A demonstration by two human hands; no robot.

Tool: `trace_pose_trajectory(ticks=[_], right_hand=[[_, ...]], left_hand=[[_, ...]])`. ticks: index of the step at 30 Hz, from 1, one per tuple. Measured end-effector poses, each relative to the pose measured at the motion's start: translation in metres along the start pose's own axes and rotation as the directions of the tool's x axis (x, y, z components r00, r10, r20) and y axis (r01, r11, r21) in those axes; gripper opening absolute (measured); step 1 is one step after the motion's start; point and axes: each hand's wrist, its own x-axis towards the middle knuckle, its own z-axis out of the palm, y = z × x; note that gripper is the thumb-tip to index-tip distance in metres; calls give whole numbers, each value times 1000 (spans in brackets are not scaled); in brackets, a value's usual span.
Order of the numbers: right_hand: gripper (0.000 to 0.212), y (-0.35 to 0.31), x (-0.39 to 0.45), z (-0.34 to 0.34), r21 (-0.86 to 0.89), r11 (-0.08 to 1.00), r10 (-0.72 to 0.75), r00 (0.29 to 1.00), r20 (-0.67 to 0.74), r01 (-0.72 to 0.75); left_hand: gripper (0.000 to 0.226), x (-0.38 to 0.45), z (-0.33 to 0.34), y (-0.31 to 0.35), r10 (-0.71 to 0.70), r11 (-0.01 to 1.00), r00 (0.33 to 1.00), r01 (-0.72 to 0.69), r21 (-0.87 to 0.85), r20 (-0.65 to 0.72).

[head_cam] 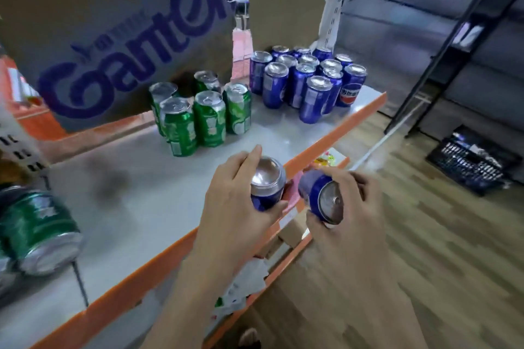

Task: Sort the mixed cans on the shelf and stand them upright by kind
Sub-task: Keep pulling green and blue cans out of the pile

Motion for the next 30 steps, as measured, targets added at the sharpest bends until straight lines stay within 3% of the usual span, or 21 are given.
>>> trace_pose_trajectory(ticks=[7, 14, 27, 30], right_hand=[[66, 67, 85, 18, 8, 999, 35, 999, -13, -35], [67, 135, 156, 32, 75, 997, -1, 998, 63, -4], [73, 307, 311, -14, 132, 981, -166, 968, 188, 143], [69, 332, 339, -15, 180, 978, -150, 955, 254, 106]], left_hand=[[79, 95, 61, 5, 71, 997, 997, -71, -4, 10], [87, 151, 122, 10, -12, 997, 1000, 12, 77, -2], [85, 256, 287, 113, -119, 985, 978, 138, 100, -172], [85, 275, 305, 128, -140, 981, 970, 163, 105, -197]])
